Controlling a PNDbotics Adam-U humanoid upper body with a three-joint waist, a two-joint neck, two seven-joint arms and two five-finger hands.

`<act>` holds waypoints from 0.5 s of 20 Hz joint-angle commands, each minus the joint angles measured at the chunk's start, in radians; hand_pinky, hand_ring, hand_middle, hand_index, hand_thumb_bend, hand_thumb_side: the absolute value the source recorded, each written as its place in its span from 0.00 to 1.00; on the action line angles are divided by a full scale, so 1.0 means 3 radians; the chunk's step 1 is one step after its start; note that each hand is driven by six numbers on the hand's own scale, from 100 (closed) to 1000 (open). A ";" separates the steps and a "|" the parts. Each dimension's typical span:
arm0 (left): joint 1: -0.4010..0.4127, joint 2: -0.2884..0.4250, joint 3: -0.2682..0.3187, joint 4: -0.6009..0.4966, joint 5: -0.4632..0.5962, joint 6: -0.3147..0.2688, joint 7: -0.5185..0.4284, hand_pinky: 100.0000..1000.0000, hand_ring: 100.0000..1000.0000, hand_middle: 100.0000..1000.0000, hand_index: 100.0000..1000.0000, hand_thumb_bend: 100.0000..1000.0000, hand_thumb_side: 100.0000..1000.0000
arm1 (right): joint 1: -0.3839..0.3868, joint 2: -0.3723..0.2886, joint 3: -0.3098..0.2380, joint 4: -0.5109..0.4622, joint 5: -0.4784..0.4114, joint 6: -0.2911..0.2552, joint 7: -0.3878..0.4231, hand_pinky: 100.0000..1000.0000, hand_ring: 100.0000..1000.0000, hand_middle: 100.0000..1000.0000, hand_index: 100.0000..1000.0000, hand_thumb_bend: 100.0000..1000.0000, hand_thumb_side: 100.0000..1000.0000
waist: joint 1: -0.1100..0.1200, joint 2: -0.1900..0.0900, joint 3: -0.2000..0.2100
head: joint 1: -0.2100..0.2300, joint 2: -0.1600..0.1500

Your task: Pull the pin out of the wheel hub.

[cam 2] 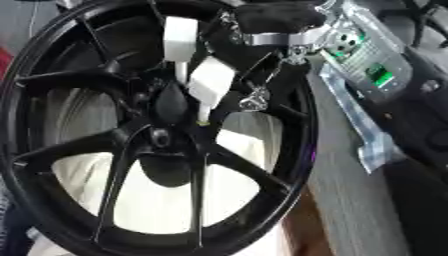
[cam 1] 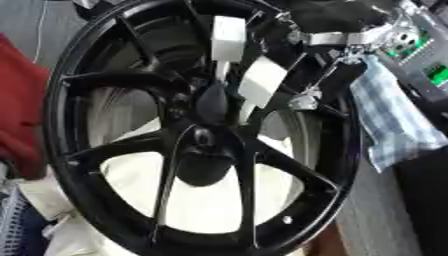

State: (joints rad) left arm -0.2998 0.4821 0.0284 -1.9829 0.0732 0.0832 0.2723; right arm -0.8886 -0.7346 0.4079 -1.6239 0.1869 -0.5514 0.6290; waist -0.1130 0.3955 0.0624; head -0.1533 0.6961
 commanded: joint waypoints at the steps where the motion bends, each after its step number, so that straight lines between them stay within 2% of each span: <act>1: -0.0024 0.0053 0.0007 -0.0057 0.0010 0.0001 0.0008 0.66 0.49 0.50 0.66 0.00 0.54 | -0.0093 -0.0049 -0.0025 0.0002 -0.0102 -0.0420 0.0474 0.76 0.71 0.51 0.64 0.00 0.08 | 0.0016 -0.0063 0.0005 | -0.0018 -0.0010; 9: -0.0026 0.0071 0.0002 -0.0057 0.0009 0.0000 -0.0002 0.66 0.49 0.50 0.66 0.00 0.54 | -0.0287 -0.0018 0.0009 0.0149 -0.0348 -0.0284 0.0719 0.74 0.73 0.35 0.47 0.00 0.15 | -0.0017 -0.0064 0.0027 | -0.0097 0.0011; 10: -0.0024 0.0074 0.0003 -0.0057 0.0006 0.0002 -0.0002 0.66 0.49 0.50 0.66 0.00 0.54 | -0.0304 -0.0013 0.0007 0.0161 -0.0374 -0.0258 0.0739 0.73 0.73 0.31 0.43 0.00 0.18 | -0.0021 -0.0065 0.0029 | -0.0107 0.0014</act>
State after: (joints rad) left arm -0.2997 0.4822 0.0281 -1.9829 0.0732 0.0833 0.2721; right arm -0.9577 -0.7258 0.4224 -1.5760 0.0976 -0.4871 0.6933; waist -0.1254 0.3955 0.0695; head -0.1786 0.7017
